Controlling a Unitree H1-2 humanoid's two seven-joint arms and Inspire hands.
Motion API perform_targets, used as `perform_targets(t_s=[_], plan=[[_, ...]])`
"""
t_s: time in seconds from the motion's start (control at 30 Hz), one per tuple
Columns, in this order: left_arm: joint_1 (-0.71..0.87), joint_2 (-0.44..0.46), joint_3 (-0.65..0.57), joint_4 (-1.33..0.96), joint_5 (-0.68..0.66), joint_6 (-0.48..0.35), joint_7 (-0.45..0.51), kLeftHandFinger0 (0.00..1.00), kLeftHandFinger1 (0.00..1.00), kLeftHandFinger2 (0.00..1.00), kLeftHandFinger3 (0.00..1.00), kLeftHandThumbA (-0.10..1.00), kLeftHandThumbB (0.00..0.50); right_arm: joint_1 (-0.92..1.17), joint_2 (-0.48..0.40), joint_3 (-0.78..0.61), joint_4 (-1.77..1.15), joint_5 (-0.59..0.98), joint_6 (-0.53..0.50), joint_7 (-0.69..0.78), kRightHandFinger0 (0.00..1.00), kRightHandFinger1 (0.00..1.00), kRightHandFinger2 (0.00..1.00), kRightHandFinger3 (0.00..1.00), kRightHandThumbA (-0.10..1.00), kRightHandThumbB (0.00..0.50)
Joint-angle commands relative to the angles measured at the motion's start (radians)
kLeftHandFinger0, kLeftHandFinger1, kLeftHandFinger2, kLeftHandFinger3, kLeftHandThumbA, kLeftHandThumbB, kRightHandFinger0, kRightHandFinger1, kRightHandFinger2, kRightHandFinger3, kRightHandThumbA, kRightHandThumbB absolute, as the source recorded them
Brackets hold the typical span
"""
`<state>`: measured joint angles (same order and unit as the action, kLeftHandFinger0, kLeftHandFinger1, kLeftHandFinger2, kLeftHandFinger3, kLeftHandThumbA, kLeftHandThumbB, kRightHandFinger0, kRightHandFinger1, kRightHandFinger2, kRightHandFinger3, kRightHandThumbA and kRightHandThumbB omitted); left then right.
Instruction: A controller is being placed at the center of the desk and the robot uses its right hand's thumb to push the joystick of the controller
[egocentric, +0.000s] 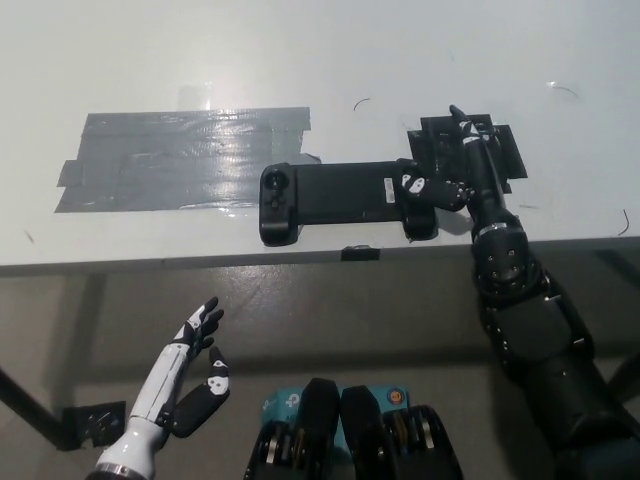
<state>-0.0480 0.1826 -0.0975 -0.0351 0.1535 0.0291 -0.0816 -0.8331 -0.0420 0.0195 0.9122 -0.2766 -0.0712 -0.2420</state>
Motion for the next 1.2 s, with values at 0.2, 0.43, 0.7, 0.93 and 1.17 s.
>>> perform_targets(t_s=[0.2, 0.43, 0.7, 0.93, 1.17], plan=[[-0.019, 0.016, 0.006, -0.035, 0.0, -0.003, -0.015, 1.0, 1.0, 1.0, 1.0, 0.06, 0.0, -0.071, 0.006, -0.023, 0.013, 0.031, -0.043, -0.093, 1.0, 1.0, 1.0, 1.0, -0.1, 0.0], [-0.022, 0.015, 0.006, -0.032, 0.002, -0.012, -0.018, 1.0, 1.0, 1.0, 1.0, 0.13, 0.0, -0.056, -0.003, -0.021, -0.041, 0.05, -0.043, -0.058, 1.0, 1.0, 1.0, 1.0, -0.1, 0.021], [-0.038, 0.018, 0.005, -0.019, 0.0, -0.019, -0.021, 1.0, 1.0, 1.0, 1.0, 0.24, 0.0, -0.003, -0.006, 0.008, -0.335, 0.054, -0.011, 0.026, 1.0, 1.0, 1.0, 1.0, 0.97, 0.307], [-0.041, 0.019, 0.006, -0.024, -0.002, -0.008, -0.023, 1.0, 1.0, 1.0, 1.0, 0.26, 0.0, 0.094, 0.019, 0.045, -0.763, 0.075, 0.042, 0.095, 1.0, 1.0, 1.0, 1.0, 1.0, 0.29], [-0.054, 0.021, 0.004, -0.016, -0.002, -0.006, -0.027, 1.0, 1.0, 1.0, 1.0, 0.23, 0.0, 0.3, 0.028, 0.125, -1.127, 0.091, 0.109, 0.166, 1.0, 1.0, 1.0, 1.0, 1.0, 0.256]])
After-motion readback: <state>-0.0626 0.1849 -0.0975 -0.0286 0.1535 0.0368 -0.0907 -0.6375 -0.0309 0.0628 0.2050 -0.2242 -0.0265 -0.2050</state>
